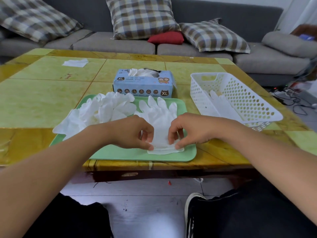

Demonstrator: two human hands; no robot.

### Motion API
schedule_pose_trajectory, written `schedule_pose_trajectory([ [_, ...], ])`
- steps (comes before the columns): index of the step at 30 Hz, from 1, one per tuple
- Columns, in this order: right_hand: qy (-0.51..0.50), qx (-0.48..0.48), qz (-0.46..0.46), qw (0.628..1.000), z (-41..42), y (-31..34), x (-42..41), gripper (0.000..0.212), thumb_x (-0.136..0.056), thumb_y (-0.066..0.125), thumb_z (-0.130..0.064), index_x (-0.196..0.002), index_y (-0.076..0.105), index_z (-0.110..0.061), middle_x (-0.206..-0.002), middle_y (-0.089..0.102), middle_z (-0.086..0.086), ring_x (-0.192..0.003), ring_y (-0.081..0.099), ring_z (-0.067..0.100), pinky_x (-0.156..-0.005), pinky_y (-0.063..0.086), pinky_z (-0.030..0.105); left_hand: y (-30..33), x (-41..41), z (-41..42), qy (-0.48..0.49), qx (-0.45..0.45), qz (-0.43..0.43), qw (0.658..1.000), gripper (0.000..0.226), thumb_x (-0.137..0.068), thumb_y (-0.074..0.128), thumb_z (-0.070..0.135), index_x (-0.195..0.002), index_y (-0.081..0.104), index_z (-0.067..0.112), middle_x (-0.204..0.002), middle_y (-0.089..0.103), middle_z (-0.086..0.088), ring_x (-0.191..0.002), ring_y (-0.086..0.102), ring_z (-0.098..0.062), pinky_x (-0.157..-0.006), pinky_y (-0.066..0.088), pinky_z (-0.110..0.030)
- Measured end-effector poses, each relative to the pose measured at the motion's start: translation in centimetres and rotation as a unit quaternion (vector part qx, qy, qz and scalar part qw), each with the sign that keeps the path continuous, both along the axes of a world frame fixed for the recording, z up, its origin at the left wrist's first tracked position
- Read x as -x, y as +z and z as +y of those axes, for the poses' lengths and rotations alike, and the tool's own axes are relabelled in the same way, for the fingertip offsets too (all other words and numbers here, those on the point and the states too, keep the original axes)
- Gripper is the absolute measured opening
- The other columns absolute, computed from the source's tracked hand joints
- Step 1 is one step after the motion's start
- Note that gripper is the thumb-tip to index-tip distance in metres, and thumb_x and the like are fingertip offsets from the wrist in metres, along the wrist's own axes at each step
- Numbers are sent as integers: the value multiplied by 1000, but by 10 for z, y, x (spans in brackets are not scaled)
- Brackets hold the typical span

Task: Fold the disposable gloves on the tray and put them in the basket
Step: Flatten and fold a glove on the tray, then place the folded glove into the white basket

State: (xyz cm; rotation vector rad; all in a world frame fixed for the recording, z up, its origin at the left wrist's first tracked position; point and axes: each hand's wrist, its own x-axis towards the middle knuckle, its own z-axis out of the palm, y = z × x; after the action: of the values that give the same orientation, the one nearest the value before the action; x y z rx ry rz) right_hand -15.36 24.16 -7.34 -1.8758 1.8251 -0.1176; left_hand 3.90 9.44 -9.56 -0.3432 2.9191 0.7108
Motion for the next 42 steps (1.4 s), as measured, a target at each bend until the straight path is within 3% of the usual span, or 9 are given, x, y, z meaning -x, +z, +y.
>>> schedule_pose_trajectory([
  [5, -10, -22, -33, 999, 2, 1, 6, 29, -80, 83, -9, -105, 77, -22, -94, 68, -10, -85, 67, 9, -74, 53, 18, 2, -3, 2, 18, -19, 8, 1000, 21, -97, 64, 36, -94, 73, 17, -88, 70, 10, -84, 60, 1, -68, 46, -10],
  [15, -25, -46, -65, 997, 0, 0, 10, 8, -91, 71, -11, -94, 75, -17, -89, 72, -8, -81, 65, 9, -84, 54, 30, 4, -4, 3, 28, -45, -2, 999, 22, -98, 61, 38, -96, 73, 20, -92, 70, 12, -86, 61, 0, -70, 45, -8],
  [20, -15, -72, -50, 996, 2, 1, 8, 10, -90, 72, -13, -93, 73, -22, -103, 71, 0, -95, 65, 18, -87, 54, 30, 7, -4, 7, 12, -36, -22, 999, 38, -81, 67, 63, -92, 73, 26, -90, 68, 12, -83, 64, -4, -75, 53, -20],
  [24, 6, -44, -3, 999, 5, -1, 1, 32, -75, 88, -34, -99, 69, -25, -100, 66, -7, -93, 62, 17, -80, 54, 29, 8, -3, 13, -21, 30, -22, 999, 50, -74, 76, 63, -97, 70, 19, -91, 65, 7, -80, 60, -5, -71, 50, -19],
  [30, 12, -2, 27, 1000, 1, -4, -2, 8, -86, 75, -20, -94, 73, -18, -90, 69, -2, -80, 62, 15, -79, 54, 38, 4, 0, 16, -34, 110, 26, 993, 53, -72, 76, 68, -101, 63, 25, -92, 57, 14, -80, 51, -4, -73, 44, -24],
  [34, -70, 24, -189, 979, 1, 21, 5, 4, -85, 72, -9, -83, 71, -5, -75, 63, 11, -69, 52, 13, -68, 42, 25, 10, 2, 15, 25, 70, 98, 992, 73, -61, 87, 63, -115, 59, 23, -109, 56, 10, -97, 52, -11, -87, 45, -30],
  [37, -103, 25, -365, 925, -2, 34, 7, 10, -70, 68, -14, -76, 65, -6, -73, 54, 9, -66, 47, 15, -61, 36, 24, 23, 2, 15, 88, -90, 190, 974, 51, -69, 89, 44, -108, 68, 19, -104, 70, 4, -96, 65, -16, -89, 53, -39],
  [40, -119, 42, -480, 868, -6, 44, 4, 29, -61, 65, -22, -80, 58, -1, -79, 50, 11, -70, 47, 18, -63, 38, 27, 44, 4, 26, 136, -318, 263, 901, 24, -83, 78, 26, -102, 74, 11, -99, 76, -12, -89, 71, -18, -81, 57, -36],
  [42, -123, 64, -570, 810, -4, 54, 4, 29, -66, 60, -19, -86, 65, 1, -86, 59, 12, -79, 55, 21, -72, 45, 29, 55, 8, 36, 163, -414, 302, 843, 26, -89, 69, 25, -108, 74, 9, -106, 75, -14, -94, 71, -21, -85, 57, -36],
])
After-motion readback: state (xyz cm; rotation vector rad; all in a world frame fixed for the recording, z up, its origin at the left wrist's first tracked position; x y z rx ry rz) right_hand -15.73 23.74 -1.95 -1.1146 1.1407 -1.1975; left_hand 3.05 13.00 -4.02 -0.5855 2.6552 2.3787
